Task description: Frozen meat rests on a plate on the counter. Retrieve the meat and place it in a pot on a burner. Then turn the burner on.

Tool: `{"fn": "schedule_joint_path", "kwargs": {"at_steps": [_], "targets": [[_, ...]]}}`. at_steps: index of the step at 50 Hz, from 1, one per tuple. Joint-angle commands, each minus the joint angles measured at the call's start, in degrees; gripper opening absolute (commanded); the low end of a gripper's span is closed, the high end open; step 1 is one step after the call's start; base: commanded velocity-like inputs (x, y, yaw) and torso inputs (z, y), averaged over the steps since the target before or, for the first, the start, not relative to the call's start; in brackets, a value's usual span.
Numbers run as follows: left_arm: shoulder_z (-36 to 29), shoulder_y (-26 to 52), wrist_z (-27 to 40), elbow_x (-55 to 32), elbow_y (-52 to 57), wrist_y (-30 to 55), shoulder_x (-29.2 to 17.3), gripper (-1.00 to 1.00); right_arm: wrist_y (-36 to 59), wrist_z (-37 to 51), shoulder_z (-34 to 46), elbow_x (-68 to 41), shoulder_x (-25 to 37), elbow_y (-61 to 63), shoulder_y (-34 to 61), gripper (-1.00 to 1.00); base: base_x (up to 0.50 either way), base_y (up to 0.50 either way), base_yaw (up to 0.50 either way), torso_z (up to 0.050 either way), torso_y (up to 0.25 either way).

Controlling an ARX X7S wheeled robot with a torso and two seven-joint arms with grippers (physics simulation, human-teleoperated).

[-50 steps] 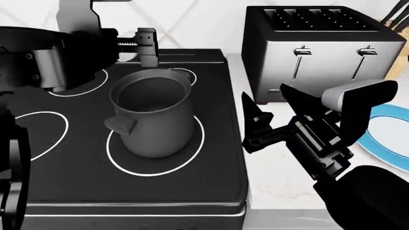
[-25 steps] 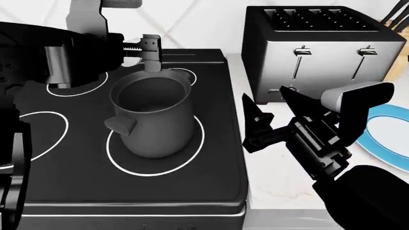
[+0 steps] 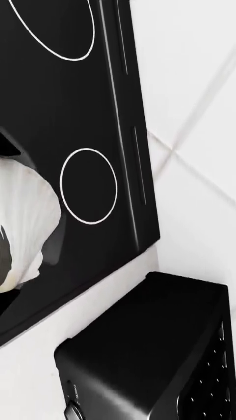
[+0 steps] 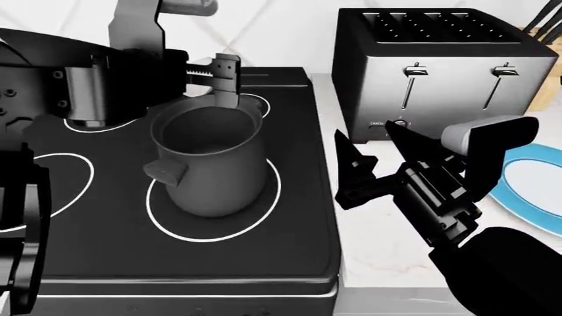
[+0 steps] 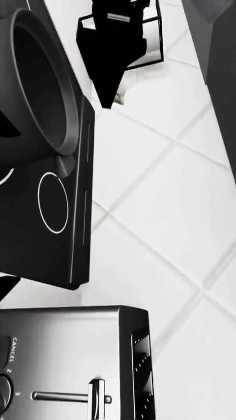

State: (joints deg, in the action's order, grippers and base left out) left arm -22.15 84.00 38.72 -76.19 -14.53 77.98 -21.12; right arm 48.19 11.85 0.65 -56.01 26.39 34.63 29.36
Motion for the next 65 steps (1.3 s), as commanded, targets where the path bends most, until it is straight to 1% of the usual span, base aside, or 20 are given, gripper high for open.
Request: {"fn": "schedule_joint_path", "kwargs": {"at_steps": [1, 11, 30, 44, 65], "targets": [[1.12, -0.11, 2.95, -4.0, 1.62, 1.56, 0.13, -1.0, -0.61, -0.26, 0.16, 0.08, -0.04, -0.47, -0.27, 1.0, 0.0, 0.0, 0.0, 0.0, 0.0], [0.67, -0.62, 3.42, -4.97, 1.97, 1.62, 0.1, -1.0, -1.03, -0.29, -0.14, -0.17, 0.22, -0.48, -0.96, 1.0, 0.0, 0.0, 0.0, 0.0, 0.0], [-3.36, -1.66, -2.1, -0.78, -1.7, -1.74, 0.28, -1.0, -2.04, -0.98, 0.74, 0.85, 0.12, -2.2, -1.35, 1.0, 0.0, 0.0, 0.0, 0.0, 0.001], [-3.58, -3.28, -1.37, -1.85, -1.08, -1.71, -0.07, -1.0, -2.38, -0.72, 0.04, 0.08, 0.63, -1.66, -2.02, 1.0, 0.0, 0.0, 0.0, 0.0, 0.0], [-4.29, -3.44, -1.34, -1.84, -1.69, -2.63, -0.36, -1.0, -2.8, -0.45, 0.48, 0.18, 0.73, -1.81, -1.89, 1.0, 0.0, 0.0, 0.0, 0.0, 0.0]]}}
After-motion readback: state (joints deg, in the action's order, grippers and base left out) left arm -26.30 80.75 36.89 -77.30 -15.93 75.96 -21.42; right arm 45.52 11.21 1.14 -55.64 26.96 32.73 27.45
